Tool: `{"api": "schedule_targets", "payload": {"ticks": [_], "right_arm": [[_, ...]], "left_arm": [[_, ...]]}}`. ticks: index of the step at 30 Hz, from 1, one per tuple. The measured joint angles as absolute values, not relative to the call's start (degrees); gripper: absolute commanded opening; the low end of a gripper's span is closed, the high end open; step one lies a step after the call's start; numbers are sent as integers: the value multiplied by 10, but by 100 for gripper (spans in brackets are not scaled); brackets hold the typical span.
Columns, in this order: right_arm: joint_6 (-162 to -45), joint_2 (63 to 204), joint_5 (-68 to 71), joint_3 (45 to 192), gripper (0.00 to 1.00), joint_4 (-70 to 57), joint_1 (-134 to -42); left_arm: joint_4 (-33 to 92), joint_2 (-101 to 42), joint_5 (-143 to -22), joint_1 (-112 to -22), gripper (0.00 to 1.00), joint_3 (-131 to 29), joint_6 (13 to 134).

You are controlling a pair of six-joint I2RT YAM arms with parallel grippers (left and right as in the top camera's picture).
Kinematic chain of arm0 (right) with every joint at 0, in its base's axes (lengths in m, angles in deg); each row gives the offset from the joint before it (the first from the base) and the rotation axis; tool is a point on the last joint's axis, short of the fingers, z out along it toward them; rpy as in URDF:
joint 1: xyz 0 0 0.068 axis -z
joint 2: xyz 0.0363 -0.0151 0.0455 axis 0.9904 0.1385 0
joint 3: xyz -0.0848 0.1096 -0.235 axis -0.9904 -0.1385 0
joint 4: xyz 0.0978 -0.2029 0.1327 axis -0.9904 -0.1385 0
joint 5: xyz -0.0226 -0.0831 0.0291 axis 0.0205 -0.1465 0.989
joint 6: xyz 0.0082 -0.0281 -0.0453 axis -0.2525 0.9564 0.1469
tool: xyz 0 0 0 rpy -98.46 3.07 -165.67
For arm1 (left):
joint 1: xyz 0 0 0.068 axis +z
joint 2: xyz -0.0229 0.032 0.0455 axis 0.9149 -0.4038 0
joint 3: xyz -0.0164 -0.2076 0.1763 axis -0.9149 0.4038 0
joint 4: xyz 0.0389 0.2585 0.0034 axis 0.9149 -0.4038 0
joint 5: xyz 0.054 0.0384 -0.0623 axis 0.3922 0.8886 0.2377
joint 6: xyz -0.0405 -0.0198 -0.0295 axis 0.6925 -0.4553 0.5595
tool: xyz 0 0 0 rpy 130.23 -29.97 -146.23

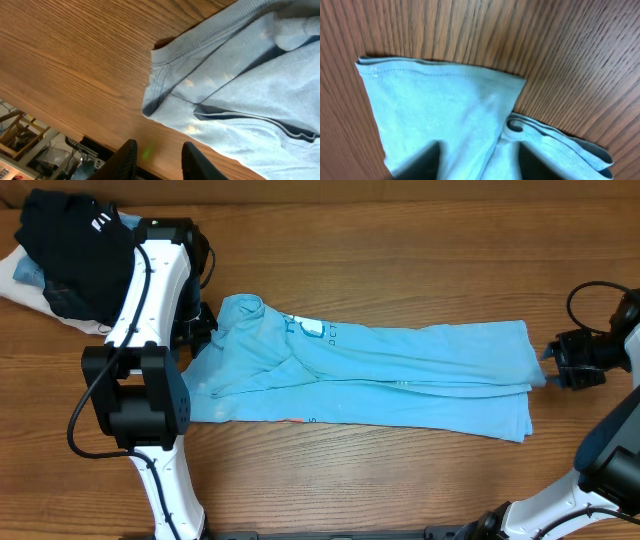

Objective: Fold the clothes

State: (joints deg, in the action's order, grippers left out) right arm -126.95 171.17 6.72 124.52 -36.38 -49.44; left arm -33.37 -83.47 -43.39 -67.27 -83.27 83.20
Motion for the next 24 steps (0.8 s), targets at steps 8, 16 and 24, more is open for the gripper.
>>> {"api": "schedule_targets", "payload": {"ticks": [8, 16, 24], "right_arm": [[-1256, 1712, 63, 1245, 100, -355, -494], [-1239, 1712, 63, 1245, 100, -353, -498], [-1221, 1712, 63, 1245, 91, -352, -530]], "left_arm": [[-303, -835, -448, -673, 36, -833, 825], [-222, -835, -564, -706, 25, -832, 756], [-202, -835, -602, -782, 4, -831, 742]]}}
